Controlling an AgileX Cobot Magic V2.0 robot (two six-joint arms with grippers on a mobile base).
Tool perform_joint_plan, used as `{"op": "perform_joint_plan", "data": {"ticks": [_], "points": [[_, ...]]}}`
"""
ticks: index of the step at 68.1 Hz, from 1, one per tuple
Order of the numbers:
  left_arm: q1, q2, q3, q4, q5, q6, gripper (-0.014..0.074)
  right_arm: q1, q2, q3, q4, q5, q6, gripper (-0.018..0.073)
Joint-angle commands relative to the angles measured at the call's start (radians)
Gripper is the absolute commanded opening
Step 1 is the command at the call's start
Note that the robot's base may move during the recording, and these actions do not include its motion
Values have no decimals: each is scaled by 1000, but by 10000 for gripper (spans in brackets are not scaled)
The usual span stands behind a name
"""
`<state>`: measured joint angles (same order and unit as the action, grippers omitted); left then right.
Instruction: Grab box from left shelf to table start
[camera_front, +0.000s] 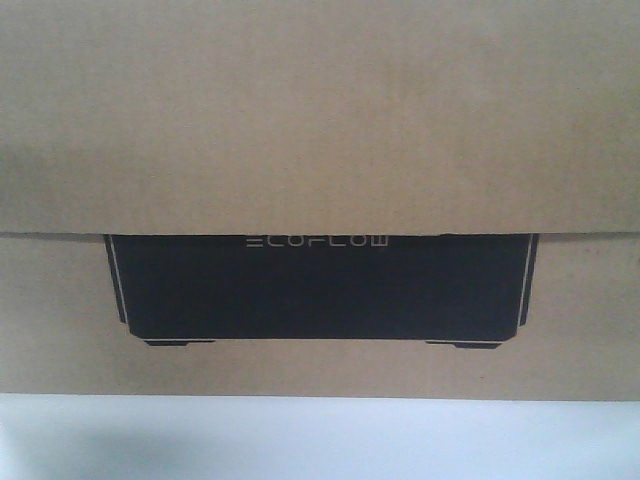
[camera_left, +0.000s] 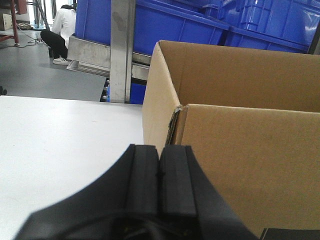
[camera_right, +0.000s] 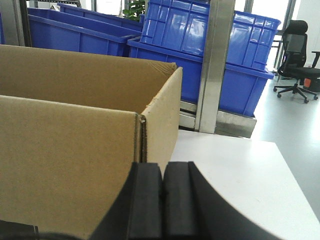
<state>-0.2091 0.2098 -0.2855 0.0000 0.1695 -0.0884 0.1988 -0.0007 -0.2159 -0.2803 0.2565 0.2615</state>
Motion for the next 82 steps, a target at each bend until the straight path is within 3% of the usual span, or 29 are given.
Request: {"op": "perform_joint_plan", "data": {"ticks": [1,7,14,21,30,82], "points": [[-6,9,-27,0,-93,3,-93,-18,3,-2,28,-84,-11,49],[-6,9,-27,0,-93,3,-93,-64,-18,37,70,-107,-108,49],[-6,9,-27,0,-93,3,-93,-123,-19,106,248,-215,-285,49],[-6,9,-27,0,-93,3,-93,-151,-19,189,365,-287,-305,49],[-6,9,-27,0,-93,3,-93,-162,-19,252,368,-310,-305,49],[-6,9,-27,0,-93,3,-93,-162,-19,250,367,-306,-305,49]]}}
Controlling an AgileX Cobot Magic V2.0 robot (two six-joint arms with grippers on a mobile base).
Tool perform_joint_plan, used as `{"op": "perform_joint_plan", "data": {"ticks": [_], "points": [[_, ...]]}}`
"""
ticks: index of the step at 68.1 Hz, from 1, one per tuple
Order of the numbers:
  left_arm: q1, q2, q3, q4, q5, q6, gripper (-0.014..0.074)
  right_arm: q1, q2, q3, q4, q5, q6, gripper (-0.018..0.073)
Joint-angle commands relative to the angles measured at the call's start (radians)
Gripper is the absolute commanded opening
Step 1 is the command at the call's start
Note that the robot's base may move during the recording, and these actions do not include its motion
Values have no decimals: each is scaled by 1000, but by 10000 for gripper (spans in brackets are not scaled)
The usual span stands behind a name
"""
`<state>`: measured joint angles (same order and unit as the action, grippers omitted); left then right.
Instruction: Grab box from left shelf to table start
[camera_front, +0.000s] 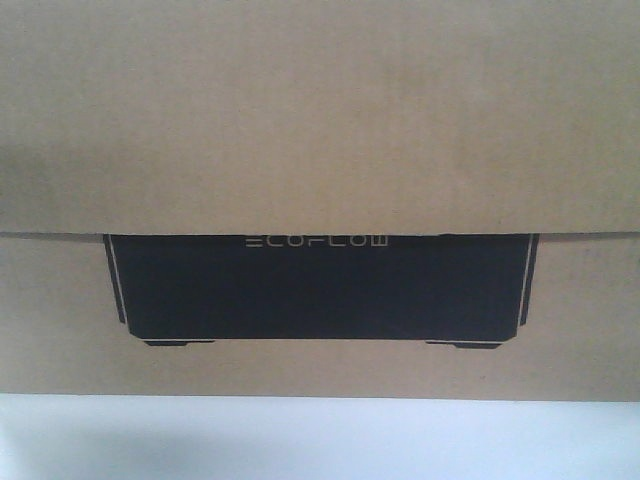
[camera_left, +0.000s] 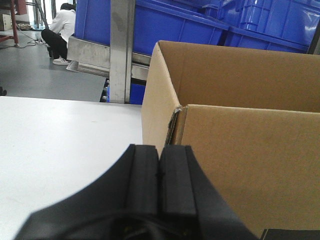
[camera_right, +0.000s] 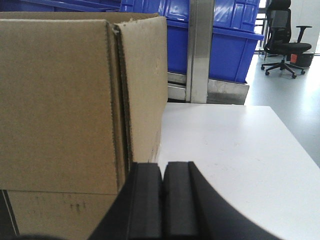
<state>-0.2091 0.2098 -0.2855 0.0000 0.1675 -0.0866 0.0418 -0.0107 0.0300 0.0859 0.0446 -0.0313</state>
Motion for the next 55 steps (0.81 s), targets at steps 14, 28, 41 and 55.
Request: {"op": "perform_joint_plan", "data": {"ticks": [14,28,41,55], "points": [[-6,9,-27,0,-91,1,-94,-5,-9,4,0,-94,-12,49],[25,-31,22,-13,-202,45,-93,-5,-9,4,0,-94,-12,49],[132,-136,149,-140,-235,159,-93,-5,-9,4,0,-94,-12,49],[135,-224,289,-132,-269,157,-93,-5,-9,4,0,-94,-12,49]]}}
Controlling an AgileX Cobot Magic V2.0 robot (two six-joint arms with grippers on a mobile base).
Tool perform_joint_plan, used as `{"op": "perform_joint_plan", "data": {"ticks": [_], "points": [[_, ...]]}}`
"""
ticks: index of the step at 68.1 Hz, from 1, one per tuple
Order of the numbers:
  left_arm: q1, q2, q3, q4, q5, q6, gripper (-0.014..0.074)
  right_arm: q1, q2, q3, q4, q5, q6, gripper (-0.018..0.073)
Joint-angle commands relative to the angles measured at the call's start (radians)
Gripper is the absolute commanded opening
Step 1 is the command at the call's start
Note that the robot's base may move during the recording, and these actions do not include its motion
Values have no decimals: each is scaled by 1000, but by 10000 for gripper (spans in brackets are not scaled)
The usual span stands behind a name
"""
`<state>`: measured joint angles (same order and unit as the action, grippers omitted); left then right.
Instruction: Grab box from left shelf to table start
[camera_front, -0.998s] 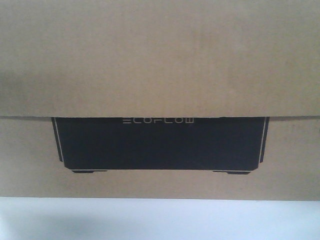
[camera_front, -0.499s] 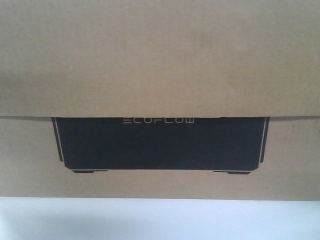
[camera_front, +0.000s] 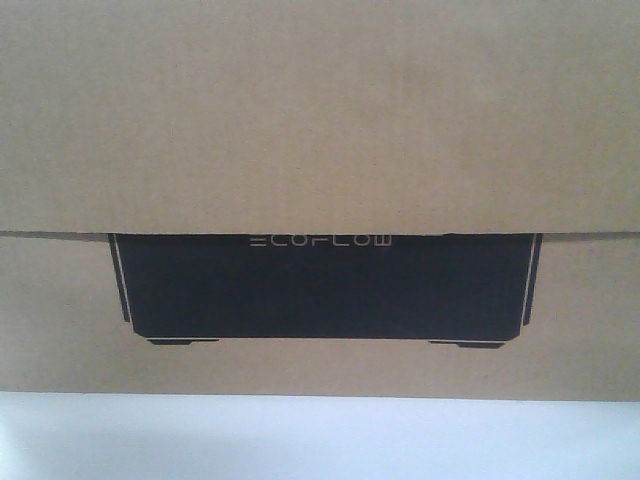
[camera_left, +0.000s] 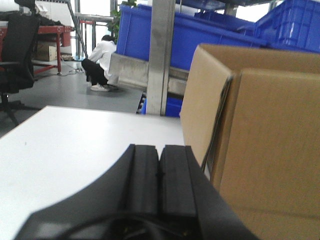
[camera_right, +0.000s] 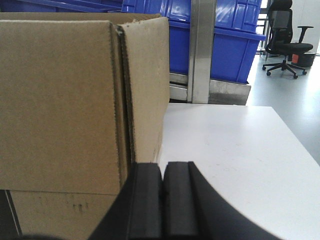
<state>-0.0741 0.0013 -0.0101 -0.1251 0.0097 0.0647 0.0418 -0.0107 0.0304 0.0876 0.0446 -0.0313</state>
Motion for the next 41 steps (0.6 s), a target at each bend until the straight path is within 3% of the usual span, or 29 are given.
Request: {"op": "perform_joint_plan", "data": {"ticks": [1,7,26,41], "points": [[-2,-20,29,-1,-126,3,-93,-5,-9,4,-1,-94,-12,49],[-4,-27,36,40,-117,-12,-93,-5,-9,4,-1,-94,-12,49],[-48,-28,36,41,-127,-18,-93,-5,-9,4,-1,-94,-12,49],[-49,-28,36,41,-125,-18,-93,-5,-9,4,-1,-94,-12,49]]}}
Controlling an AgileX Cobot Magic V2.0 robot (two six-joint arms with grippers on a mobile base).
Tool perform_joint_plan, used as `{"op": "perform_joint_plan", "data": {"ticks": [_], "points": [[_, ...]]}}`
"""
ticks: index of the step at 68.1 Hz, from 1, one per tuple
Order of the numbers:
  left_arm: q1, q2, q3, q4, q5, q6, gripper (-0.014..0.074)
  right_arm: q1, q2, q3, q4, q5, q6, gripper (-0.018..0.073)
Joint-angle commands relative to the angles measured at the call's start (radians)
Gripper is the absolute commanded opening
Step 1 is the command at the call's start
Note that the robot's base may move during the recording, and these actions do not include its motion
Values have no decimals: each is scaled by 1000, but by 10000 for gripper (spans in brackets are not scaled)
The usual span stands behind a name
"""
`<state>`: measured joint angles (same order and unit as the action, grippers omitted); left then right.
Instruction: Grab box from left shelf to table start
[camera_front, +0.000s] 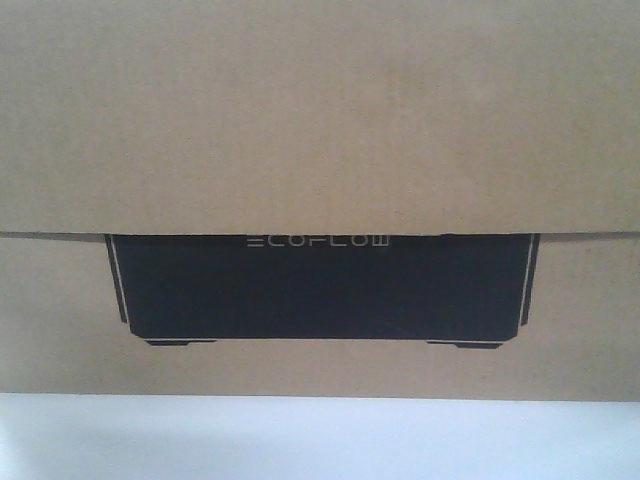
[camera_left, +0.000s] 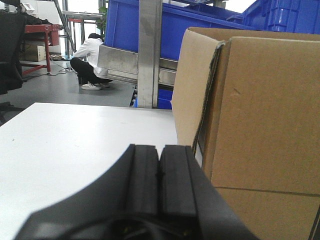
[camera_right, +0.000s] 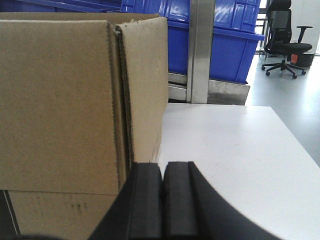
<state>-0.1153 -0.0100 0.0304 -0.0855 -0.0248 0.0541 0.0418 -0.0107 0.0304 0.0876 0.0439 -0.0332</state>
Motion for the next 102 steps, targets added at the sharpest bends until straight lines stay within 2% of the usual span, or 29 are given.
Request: {"op": "perform_joint_plan", "data": {"ticks": [1,102], "points": [[-7,-17,-4,1,-90,-8,-93,-5,-9,4,-1,-93,-10,49],[-7,-17,-4,1,-90,-8,-93,-5,-9,4,-1,-93,-10,49]]}}
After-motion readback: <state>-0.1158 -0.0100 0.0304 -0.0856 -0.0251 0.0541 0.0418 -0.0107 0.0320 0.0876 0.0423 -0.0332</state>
